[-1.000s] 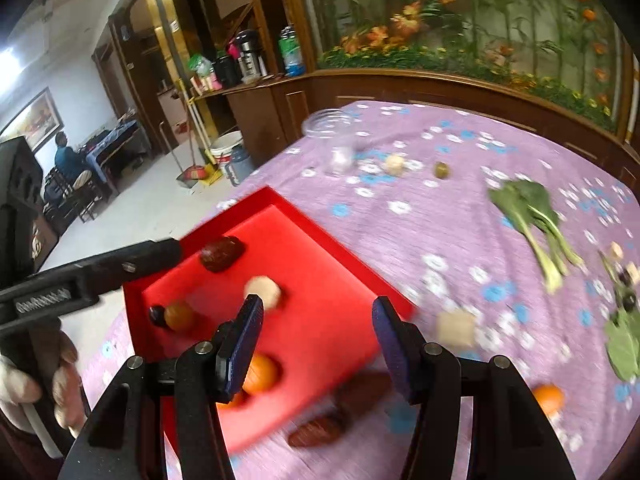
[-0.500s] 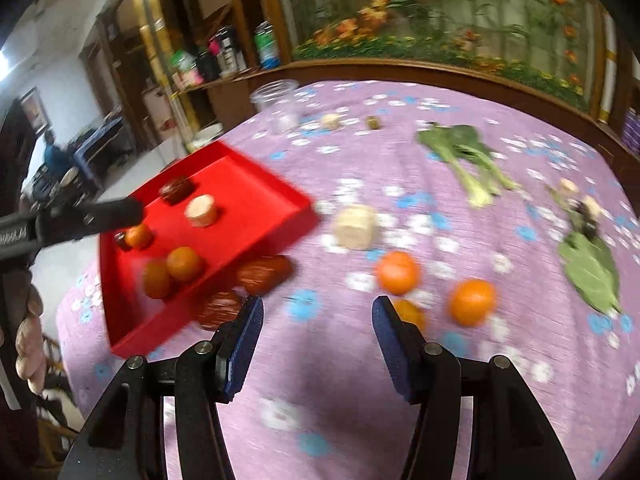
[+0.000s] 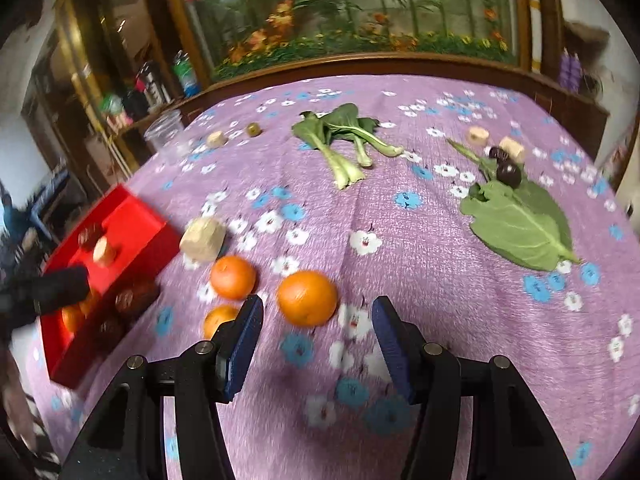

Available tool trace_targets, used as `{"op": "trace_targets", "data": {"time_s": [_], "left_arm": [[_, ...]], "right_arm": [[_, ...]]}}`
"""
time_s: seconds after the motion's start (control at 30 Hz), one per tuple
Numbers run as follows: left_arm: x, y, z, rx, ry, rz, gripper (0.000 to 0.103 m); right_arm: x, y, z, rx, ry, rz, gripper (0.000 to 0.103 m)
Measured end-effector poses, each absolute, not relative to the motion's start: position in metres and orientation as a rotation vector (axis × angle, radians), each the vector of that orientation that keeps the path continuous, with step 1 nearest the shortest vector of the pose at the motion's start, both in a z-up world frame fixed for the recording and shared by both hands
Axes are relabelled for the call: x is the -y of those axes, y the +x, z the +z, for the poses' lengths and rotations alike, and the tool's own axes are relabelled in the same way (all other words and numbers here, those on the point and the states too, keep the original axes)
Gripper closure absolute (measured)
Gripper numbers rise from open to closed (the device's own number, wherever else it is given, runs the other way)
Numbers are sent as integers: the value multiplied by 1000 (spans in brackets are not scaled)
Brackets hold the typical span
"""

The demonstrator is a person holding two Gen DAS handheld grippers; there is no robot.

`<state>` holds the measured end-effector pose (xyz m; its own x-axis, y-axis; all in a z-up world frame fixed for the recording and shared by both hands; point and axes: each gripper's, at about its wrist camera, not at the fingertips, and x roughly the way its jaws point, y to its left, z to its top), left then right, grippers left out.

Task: Organize fruits
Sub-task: 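Grasp a tangerine with the left tool while the right tool grasps another tangerine, then carry both tangerines into the red tray and open both tools to release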

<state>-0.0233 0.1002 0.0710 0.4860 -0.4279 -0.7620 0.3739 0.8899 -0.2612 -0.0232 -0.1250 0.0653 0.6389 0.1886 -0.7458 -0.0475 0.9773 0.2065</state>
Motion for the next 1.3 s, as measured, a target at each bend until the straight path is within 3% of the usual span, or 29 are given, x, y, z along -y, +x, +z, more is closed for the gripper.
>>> {"op": "trace_targets", "data": {"time_s": [0.13, 0.27, 0.47, 0.6, 0.93, 1.3], "left_arm": [[-63, -24, 56, -954, 23, -536, 40], [-34, -18, 36, -969, 91, -553, 50], [-14, -8, 17, -991, 115, -565, 53], [-9, -10, 17, -972, 134, -566, 72], [-36, -27, 36, -951, 40, -521, 72], [-167, -43, 73, -866, -296, -335, 72]], "right_arm": [[124, -8, 56, -887, 190, 152, 42], [122, 2, 48, -900, 189, 158, 48], [123, 2, 45, -888, 224, 213, 62], [122, 0, 45, -883, 227, 224, 64], [127, -8, 53, -855, 254, 213, 65], [91, -33, 97, -801, 222, 266, 65]]}}
